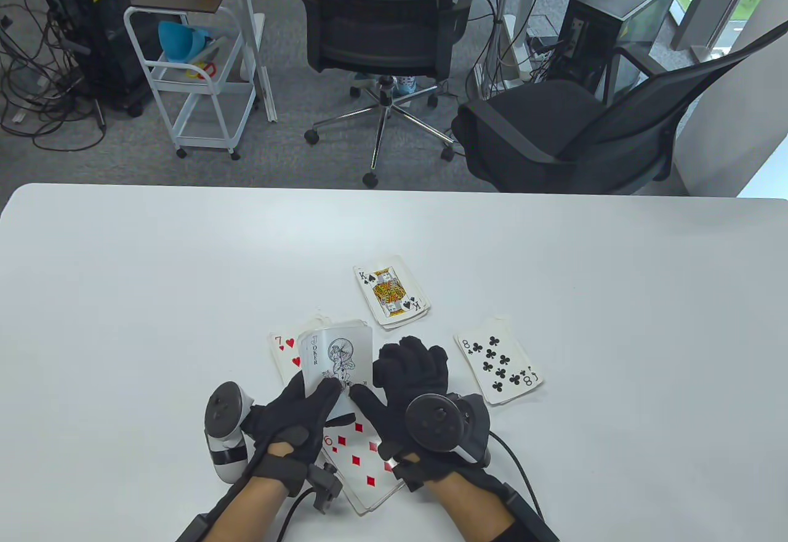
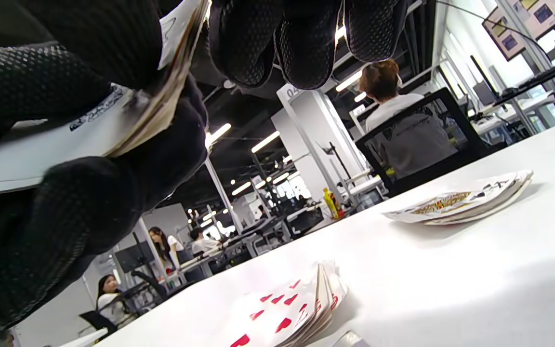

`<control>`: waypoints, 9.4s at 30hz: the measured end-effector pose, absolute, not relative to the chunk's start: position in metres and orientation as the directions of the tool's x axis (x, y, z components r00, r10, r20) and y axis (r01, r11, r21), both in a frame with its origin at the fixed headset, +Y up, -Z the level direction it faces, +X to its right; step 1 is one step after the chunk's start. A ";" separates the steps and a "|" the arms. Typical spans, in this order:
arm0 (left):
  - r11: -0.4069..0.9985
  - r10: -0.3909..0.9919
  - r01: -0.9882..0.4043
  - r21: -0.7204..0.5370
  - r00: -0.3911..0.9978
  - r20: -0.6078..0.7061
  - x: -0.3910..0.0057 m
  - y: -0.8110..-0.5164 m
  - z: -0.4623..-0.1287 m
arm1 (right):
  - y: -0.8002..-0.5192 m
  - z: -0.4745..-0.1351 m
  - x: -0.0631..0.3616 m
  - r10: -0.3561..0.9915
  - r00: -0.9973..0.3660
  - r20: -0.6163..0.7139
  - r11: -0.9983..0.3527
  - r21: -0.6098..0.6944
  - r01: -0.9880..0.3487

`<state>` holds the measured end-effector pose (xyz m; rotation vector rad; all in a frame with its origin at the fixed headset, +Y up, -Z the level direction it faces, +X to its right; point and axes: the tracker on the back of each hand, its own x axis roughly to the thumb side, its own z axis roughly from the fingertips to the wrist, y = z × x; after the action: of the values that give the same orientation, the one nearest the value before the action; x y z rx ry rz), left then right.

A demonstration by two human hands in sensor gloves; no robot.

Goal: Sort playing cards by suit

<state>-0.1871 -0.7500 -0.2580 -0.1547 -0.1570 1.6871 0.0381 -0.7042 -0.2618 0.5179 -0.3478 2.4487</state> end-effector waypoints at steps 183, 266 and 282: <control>-0.180 0.984 -0.967 -0.180 -0.177 -0.033 -0.194 -0.750 -0.259 | -0.694 -0.274 0.067 0.490 -0.816 0.307 -0.804 -0.201 -0.559; -0.280 0.958 -0.951 -0.131 -0.285 0.021 -0.213 -0.735 -0.268 | -0.705 -0.422 0.034 0.158 -0.987 -0.016 -0.980 -0.127 -0.155; -0.174 0.984 -0.971 -0.163 -0.175 -0.007 -0.198 -0.747 -0.263 | -0.684 -0.269 0.049 0.527 -0.716 0.459 -0.723 -0.201 -0.661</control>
<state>-0.1975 -0.7466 -0.2627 -0.1260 -0.1383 1.7433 0.0494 -0.6842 -0.2692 0.4935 -0.4666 2.3811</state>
